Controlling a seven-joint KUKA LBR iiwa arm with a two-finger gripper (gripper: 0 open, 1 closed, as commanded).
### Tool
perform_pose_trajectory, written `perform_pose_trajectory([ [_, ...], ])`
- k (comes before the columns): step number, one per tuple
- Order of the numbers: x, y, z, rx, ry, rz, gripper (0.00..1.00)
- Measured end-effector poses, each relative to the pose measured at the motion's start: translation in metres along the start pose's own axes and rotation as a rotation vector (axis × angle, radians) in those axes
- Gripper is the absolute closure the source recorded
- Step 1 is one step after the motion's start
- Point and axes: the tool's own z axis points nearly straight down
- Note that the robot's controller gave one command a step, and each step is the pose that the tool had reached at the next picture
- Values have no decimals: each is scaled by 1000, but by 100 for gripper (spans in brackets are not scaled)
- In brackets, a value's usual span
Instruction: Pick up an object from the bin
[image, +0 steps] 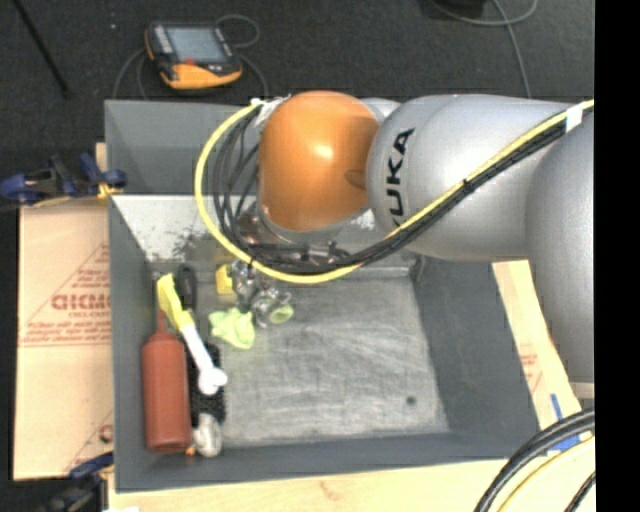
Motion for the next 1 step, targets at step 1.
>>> perform_pose_trajectory([
  [1,0,0,0,-1,0,0,100],
])
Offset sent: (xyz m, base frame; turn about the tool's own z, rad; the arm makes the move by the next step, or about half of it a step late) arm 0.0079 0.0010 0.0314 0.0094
